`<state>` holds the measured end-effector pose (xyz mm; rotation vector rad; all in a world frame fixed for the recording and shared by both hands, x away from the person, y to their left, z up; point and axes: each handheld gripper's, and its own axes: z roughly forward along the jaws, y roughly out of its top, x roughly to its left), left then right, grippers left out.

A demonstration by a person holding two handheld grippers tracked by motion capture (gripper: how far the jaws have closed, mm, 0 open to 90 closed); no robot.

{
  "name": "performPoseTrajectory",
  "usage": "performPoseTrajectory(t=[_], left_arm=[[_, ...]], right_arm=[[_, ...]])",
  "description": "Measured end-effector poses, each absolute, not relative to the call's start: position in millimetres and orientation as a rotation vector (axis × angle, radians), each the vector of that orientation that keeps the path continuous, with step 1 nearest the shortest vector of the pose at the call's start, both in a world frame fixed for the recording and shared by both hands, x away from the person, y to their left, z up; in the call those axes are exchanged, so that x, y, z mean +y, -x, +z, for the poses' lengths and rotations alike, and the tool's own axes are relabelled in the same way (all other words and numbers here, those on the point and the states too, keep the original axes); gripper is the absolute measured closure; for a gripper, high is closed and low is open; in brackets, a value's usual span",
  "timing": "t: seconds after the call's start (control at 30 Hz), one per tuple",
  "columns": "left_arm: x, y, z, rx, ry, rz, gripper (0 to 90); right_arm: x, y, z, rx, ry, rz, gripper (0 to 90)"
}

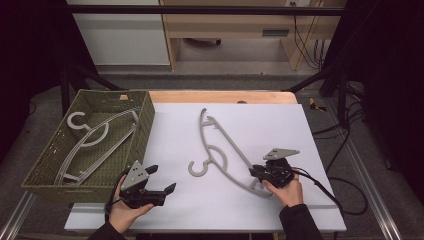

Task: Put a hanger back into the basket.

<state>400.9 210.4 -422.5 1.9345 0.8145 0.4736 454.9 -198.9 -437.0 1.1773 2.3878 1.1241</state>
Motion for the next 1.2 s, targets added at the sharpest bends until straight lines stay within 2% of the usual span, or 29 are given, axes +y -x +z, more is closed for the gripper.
performPoseTrajectory(t=[0.03,0.07,0.1,0.17,0.43,0.67,1.2], left_arm=[[210.3,-400.8,-422.6,0.815,-1.934,0.472,14.3],[210.3,-400.8,-422.6,0.815,-1.934,0.472,14.5],[210.2,-400.7,-423.0,0.817,-1.935,0.472,14.7],[210.3,-400.9,-423.2,0.819,-1.934,0.47,15.0],[208.7,-400.6,-425.2,0.817,-1.941,0.462,15.6],[207.9,-400.5,-426.2,0.821,-1.944,0.453,15.7],[206.0,-401.6,-429.2,0.852,-1.947,0.436,16.1]], right_arm=[[-206.1,-451.9,-438.5,2.39,-1.192,1.111,81.8],[-206.1,-451.9,-438.5,2.39,-1.192,1.111,81.8],[-215.0,-445.9,-444.3,2.389,-1.224,1.07,88.4],[-220.7,-443.2,-450.4,2.381,-1.227,1.05,90.0],[-229.7,-449.7,-471.4,2.382,-1.31,0.978,90.0],[-230.0,-447.0,-475.7,2.414,-1.265,1.005,90.0],[-187.6,-428.2,-475.4,2.556,-1.113,1.177,90.0]])
